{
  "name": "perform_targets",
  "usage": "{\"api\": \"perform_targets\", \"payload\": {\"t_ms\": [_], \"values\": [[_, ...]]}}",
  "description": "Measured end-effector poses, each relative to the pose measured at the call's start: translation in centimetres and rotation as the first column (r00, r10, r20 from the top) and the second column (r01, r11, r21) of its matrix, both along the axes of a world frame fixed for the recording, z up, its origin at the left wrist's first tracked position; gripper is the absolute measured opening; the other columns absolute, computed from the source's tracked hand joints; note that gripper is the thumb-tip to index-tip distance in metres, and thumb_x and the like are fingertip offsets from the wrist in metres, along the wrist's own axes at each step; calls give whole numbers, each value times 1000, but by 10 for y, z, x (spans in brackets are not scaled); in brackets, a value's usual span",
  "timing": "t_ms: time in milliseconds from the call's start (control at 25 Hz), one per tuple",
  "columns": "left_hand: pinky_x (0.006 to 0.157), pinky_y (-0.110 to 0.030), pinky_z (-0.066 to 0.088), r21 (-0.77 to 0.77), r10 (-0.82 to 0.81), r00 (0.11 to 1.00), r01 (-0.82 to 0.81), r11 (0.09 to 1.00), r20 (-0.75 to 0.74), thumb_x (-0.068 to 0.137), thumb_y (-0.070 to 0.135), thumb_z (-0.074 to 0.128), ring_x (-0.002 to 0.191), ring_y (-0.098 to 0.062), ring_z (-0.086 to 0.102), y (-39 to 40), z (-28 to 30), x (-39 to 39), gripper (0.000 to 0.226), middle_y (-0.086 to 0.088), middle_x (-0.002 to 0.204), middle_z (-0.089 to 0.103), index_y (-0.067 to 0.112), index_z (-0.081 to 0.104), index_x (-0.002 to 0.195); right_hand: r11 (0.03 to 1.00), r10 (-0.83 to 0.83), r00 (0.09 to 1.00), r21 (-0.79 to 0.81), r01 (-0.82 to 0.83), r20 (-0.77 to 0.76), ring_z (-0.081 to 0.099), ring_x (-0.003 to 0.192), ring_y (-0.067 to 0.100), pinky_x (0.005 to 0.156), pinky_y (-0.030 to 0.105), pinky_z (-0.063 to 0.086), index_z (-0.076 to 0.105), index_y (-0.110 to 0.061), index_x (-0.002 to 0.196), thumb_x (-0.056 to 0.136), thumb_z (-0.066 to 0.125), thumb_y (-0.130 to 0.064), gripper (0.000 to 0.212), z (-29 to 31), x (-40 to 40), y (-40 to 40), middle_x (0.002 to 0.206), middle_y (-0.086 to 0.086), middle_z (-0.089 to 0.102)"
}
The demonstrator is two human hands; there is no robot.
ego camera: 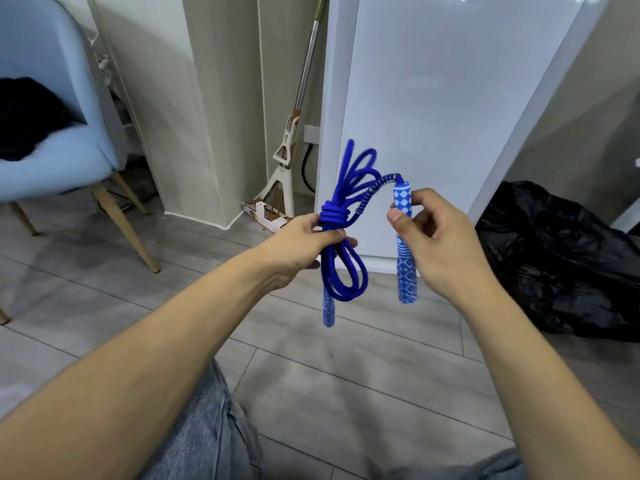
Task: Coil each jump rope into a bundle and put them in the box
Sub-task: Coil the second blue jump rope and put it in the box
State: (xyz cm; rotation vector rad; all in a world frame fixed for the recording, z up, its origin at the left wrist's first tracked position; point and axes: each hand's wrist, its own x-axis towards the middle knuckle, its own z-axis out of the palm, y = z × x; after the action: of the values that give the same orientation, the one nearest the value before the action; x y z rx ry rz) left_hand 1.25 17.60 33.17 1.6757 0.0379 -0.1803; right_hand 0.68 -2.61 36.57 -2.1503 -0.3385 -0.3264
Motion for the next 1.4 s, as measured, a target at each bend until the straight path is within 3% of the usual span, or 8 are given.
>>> {"api": "perform_targets", "payload": {"t_ms": [80, 200, 320, 440, 600, 840, 1160, 1400], "values": [[90, -39, 51, -64, -54, 999, 55, 996, 5, 100, 20, 53, 98, -15, 69, 0, 3, -1, 28, -1, 106, 76, 15, 54, 128, 998, -58, 998, -5, 58, 36, 63, 67, 18, 65, 37, 49, 56, -28, 100, 98, 57, -40, 12, -5, 2, 2, 70, 0, 58], [90, -38, 55, -119, -121, 992, 125, 985, 38, 101, 13, 50, 97, -16, 70, -4, 8, -5, 28, -6, 108, 75, 12, 53, 129, 988, -127, 991, 95, 124, 32, 69, 70, 22, 69, 44, 56, 52, -22, 98, 101, 52, -37, 15, -9, 5, 3, 77, 4, 63], [90, -37, 54, -121, -132, 989, 139, 983, 58, 100, 9, 50, 96, -15, 69, -7, 8, -6, 30, -5, 107, 75, 13, 52, 129, 949, -140, 987, 275, 155, -76, 65, 55, 9, 61, 36, 54, 52, -17, 94, 103, 51, -32, 18, -10, 8, 6, 75, 2, 62], [87, -34, 53, -102, -125, 990, 131, 986, 65, 99, 8, 51, 95, -12, 68, -5, 8, -6, 33, -1, 105, 75, 17, 53, 130, 891, -130, 972, 407, 201, -196, 65, 52, 11, 56, 28, 54, 56, -11, 98, 103, 51, -27, 18, -14, 11, 10, 68, 0, 60], [77, -30, 52, -125, -78, 994, 86, 988, 73, 99, 9, 52, 89, -12, 64, -7, 7, -5, 30, 2, 98, 72, 18, 55, 127, 797, -80, 923, 533, 286, -376, 66, 51, 15, 55, 29, 53, 56, -10, 93, 104, 49, -26, 20, -19, 14, 13, 63, 0, 53], [86, -37, 48, -286, 30, 994, 1, 958, 106, 97, 1, 49, 91, -19, 57, -17, 5, -5, 24, -6, 92, 64, 13, 56, 117, 632, 53, 819, 654, 416, -571, 67, 48, 18, 56, 32, 54, 51, -8, 82, 104, 51, -20, 25, -21, 12, 19, 62, 5, 47], [87, -38, 47, -323, -26, 995, 57, 945, 100, 98, 0, 47, 93, -23, 56, -20, 11, -12, 26, -7, 92, 62, 11, 54, 120, 618, 61, 732, 601, 507, -679, 44, 46, 18, 46, 27, 35, 49, -10, 79, 102, 52, -19, 25, -26, 19, 18, 58, 4, 38], [79, -32, 47, -314, 3, 984, 54, 948, 179, 99, 1, 44, 89, -22, 54, -23, 12, -12, 22, -4, 85, 61, 6, 54, 118, 589, 262, 620, 632, 504, -739, 37, 37, 13, 46, 25, 29, 42, -15, 76, 104, 45, -21, 28, -33, 17, 22, 54, 1, 34]]}}
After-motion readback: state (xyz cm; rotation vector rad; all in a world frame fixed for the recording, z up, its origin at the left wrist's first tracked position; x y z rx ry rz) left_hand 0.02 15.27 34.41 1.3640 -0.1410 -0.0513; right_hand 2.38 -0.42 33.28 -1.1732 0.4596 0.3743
